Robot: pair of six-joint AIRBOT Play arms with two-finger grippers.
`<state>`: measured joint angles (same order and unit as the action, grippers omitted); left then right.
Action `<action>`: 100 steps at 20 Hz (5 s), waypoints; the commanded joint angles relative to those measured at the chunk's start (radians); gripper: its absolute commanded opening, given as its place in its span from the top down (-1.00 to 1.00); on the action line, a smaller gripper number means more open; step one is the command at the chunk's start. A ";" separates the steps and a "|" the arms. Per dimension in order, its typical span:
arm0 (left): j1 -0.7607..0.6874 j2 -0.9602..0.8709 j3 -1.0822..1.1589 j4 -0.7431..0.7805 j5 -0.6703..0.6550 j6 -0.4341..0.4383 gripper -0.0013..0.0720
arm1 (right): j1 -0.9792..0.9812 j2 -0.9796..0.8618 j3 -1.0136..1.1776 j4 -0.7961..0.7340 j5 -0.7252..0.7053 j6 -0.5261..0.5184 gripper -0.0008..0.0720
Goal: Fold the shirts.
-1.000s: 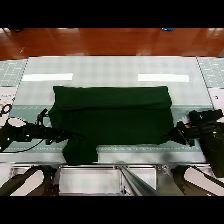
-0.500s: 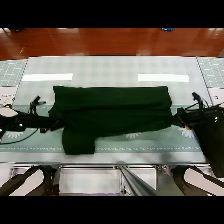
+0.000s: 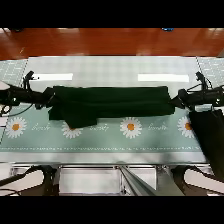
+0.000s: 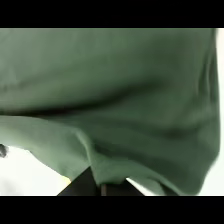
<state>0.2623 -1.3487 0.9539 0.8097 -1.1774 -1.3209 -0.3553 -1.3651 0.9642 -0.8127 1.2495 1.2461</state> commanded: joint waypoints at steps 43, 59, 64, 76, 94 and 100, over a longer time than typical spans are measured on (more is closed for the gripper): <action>-0.173 0.394 -0.365 0.105 0.340 -0.105 -0.42 | -0.143 -0.281 0.109 0.078 -0.098 -0.054 -0.19; -0.236 0.349 -0.314 -0.043 0.368 -0.015 0.90 | 0.051 -0.219 0.253 -0.073 -0.027 -0.005 0.91; -0.488 0.122 -0.085 -0.043 0.444 -0.045 0.91 | 0.052 0.090 0.253 -0.199 0.034 0.033 0.91; -1.039 -0.710 0.870 -0.043 0.170 -0.266 0.91 | 0.087 0.484 0.253 -0.157 0.206 0.112 0.91; -0.364 0.065 0.331 0.265 0.035 -0.126 0.90 | 0.622 0.123 0.262 0.043 -0.280 0.249 0.91; -0.196 0.440 -0.087 0.265 0.169 -0.122 0.90 | 0.775 -0.230 0.459 0.201 -0.330 0.204 0.91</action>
<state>-0.0059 -1.0664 1.0466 1.0691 -1.0821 -1.4540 0.3473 -1.4445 1.3361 -0.6979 0.9604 1.4651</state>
